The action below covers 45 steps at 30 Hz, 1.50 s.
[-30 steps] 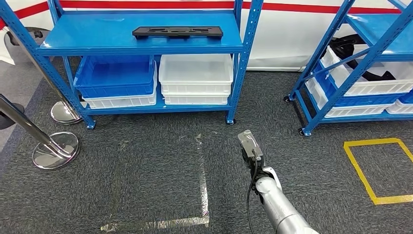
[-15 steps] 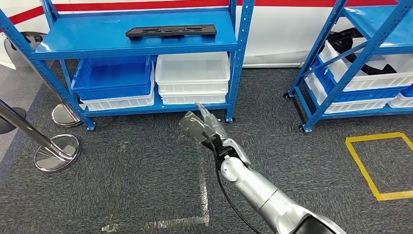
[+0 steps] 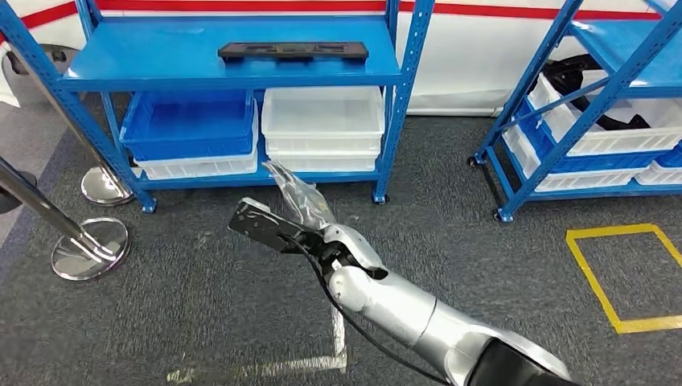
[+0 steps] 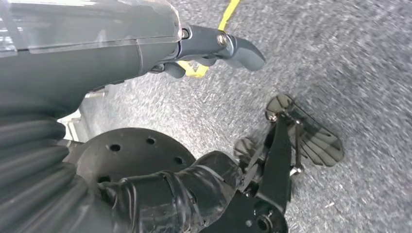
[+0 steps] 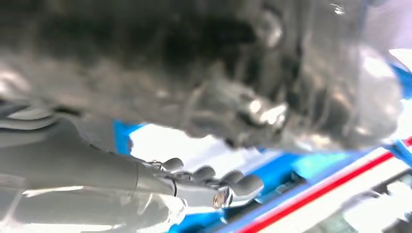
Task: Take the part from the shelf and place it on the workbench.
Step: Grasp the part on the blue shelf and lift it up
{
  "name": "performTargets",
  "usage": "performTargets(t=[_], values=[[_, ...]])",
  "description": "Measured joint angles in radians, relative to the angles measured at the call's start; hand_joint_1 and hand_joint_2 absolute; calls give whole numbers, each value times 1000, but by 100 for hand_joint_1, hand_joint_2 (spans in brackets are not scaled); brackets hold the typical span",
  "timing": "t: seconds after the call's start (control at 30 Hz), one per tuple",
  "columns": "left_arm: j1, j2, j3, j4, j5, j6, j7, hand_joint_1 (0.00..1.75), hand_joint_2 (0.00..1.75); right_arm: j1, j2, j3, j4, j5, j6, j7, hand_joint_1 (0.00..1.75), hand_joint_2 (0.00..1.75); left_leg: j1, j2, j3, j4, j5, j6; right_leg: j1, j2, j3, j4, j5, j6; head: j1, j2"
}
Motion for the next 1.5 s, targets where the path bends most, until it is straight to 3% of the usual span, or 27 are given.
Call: performTargets(t=[0.07,0.13,0.2,0.27,0.33,0.4,0.43,0.47,0.5,0.57,0.63,0.77,0.83,0.9,0.93,0.97,1.0,1.1,1.17,1.23,1.3,1.33,1.43,1.47,1.5], values=[[0,0,0,0,-1,0,0,0,175,-1,1,2,-2,1,0,3,0,0,-1,0,0,0,0,1,0,0,-11,24,-11,1,0,0],[-1,0,6,0,-8,0,0,0,175,-14,2,38,-15,12,0,22,0,0,-4,0,0,0,-1,2,0,0,-57,117,-37,1,0,0],[-4,-5,23,3,-30,1,-2,0,175,-53,3,135,-50,42,2,71,0,0,-9,1,3,-3,0,-4,12,0,-27,36,16,-21,-1,0],[-10,-9,40,6,-49,1,-4,0,175,-88,4,223,-84,67,3,114,0,0,-11,3,0,3,-8,-21,17,-1,50,-134,94,-48,-2,0],[-12,-10,48,6,-52,2,-4,0,175,-101,4,258,-95,72,5,124,0,0,-9,4,-34,73,-52,-35,11,-2,59,-151,99,-54,-5,0],[-12,-10,52,6,-52,2,-4,0,175,-105,3,275,-97,72,6,124,0,0,-8,4,-95,204,-111,-43,11,-3,58,-151,100,-56,-6,0],[-11,-10,54,6,-52,2,-4,0,175,-105,3,282,-98,72,7,125,0,0,-7,4,-118,250,-124,-47,10,-3,57,-150,100,-56,-6,0],[-11,-10,55,6,-52,2,-4,0,175,-104,3,289,-98,72,8,125,0,0,-5,4,-123,260,-118,-49,10,-2,56,-148,99,-56,-6,0],[-11,-10,55,6,-52,2,-4,0,175,-105,3,294,-98,72,8,125,0,0,-3,4,-108,230,-93,-51,9,-1,55,-145,98,-54,-6,0],[-11,-10,56,7,-53,2,-4,0,175,-105,3,300,-100,72,9,125,0,0,0,4,-39,98,-33,-53,9,2,54,-136,92,-47,-6,0],[-13,-10,56,7,-53,2,-4,0,175,-107,2,301,-103,72,10,125,0,0,-1,1,5,10,-10,-45,12,4,49,-124,87,-36,-6,0],[-14,-10,57,7,-53,2,-4,0,175,-109,1,304,-108,72,9,126,0,0,-4,0,8,-1,-7,-17,11,4,41,-115,80,-17,-5,0],[-14,-10,58,7,-53,2,-5,0,175,-111,0,306,-112,72,9,126,0,0,-1,2,9,-6,-3,-4,9,3,10,-48,39,-9,-2,0],[-14,-10,59,7,-53,2,-5,0,175,-112,-3,310,-114,72,9,126,0,0,-3,3,8,-7,-3,1,8,2,-51,84,-21,-4,1,0],[-14,-10,61,7,-53,2,-5,0,175,-111,-5,313,-114,72,9,126,0,0,-4,3,8,-6,-3,1,8,2,-78,138,-38,-2,1,0],[-14,-10,62,7,-53,2,-5,0,175,-110,-7,316,-114,72,9,126,0,0,-4,3,8,-6,-3,1,8,2,-91,161,-36,-3,1,0],[-14,-10,64,7,-53,2,-5,0,175,-110,-9,317,-114,72,9,126,0,0,-5,3,9,-6,-4,1,8,2,-84,143,-15,-5,1,0],[-14,-11,68,8,-53,2,-5,0,175,-113,-11,318,-115,72,9,126,0,0,-6,1,12,-6,-6,-3,13,2,7,-54,77,-21,0,0],[-14,-12,71,8,-53,2,-5,0,175,-115,-12,318,-116,72,9,126,0,0,-8,2,10,-8,-5,-11,19,2,40,-122,91,-29,0,0],[-15,-13,72,9,-54,2,-5,0,175,-115,-12,318,-118,72,9,126,0,0,-9,2,11,-13,-4,-22,19,4,43,-130,93,-34,0,0],[-16,-13,73,9,-54,2,-5,0,175,-116,-12,319,-119,72,9,126,0,0,-9,3,4,6,-20,-31,12,3,50,-142,99,-44,-2,0],[-16,-13,73,9,-53,2,-5,0,175,-117,-12,319,-120,72,9,126,0,0,-10,3,-14,44,-43,-35,9,2,53,-148,102,-49,-3,0],[-14,-13,73,9,-53,2,-5,0,175,-117,-12,319,-121,72,9,126,0,0,-7,4,-105,230,-123,-44,9,-1,53,-149,102,-54,-5,0],[-14,-13,73,9,-53,2,-5,0,175,-116,-12,319,-121,72,9,126,0,0,-6,4,-123,262,-126,-46,9,-1,53,-147,101,-54,-5,0],[-13,-13,73,9,-53,2,-5,0,175,-116,-12,320,-121,72,9,126,0,0,-5,4,-122,257,-110,-48,9,-1,53,-145,100,-54,-5,0]])
